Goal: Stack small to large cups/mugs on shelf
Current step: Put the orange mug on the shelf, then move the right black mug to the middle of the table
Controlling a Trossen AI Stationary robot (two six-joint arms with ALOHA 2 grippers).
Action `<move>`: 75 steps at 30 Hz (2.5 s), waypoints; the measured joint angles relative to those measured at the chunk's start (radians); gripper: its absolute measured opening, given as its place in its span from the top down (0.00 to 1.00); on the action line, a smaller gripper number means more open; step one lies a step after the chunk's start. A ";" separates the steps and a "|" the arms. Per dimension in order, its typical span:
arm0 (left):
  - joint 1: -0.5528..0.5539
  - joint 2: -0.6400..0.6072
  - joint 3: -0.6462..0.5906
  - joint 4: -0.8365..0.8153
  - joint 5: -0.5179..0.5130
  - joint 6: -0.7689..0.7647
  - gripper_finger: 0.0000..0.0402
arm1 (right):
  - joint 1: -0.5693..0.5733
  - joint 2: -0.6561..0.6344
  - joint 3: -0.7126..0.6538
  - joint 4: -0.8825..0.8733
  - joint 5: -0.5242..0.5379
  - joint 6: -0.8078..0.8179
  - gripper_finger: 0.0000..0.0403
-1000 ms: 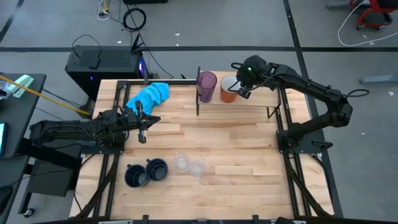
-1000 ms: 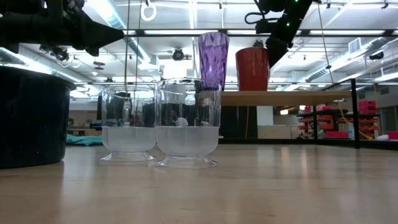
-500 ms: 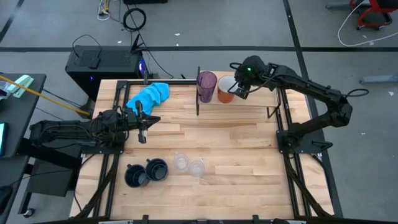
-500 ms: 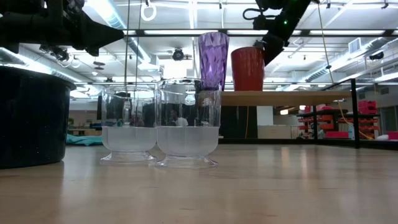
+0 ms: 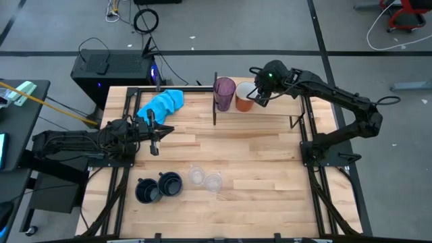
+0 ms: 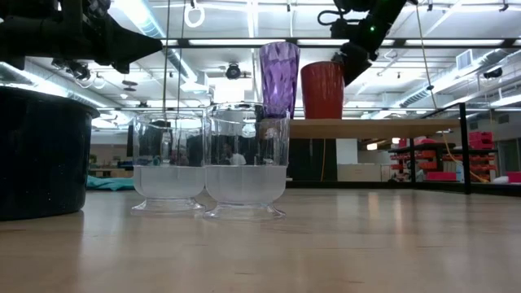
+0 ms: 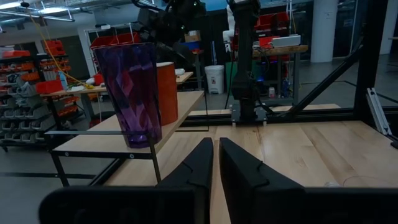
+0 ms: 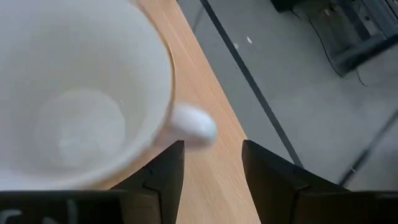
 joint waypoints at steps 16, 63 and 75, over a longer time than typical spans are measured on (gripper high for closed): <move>0.000 0.000 0.000 0.000 0.000 0.000 0.90 | 0.151 -0.151 0.007 -0.252 -0.160 0.391 0.63; -0.204 0.364 0.555 -1.119 0.267 -0.723 0.97 | 0.761 -0.154 -0.450 0.521 0.017 0.429 0.66; -0.415 0.657 0.632 -1.140 0.198 -0.733 0.77 | 0.760 -0.154 -0.450 0.522 0.028 0.422 0.66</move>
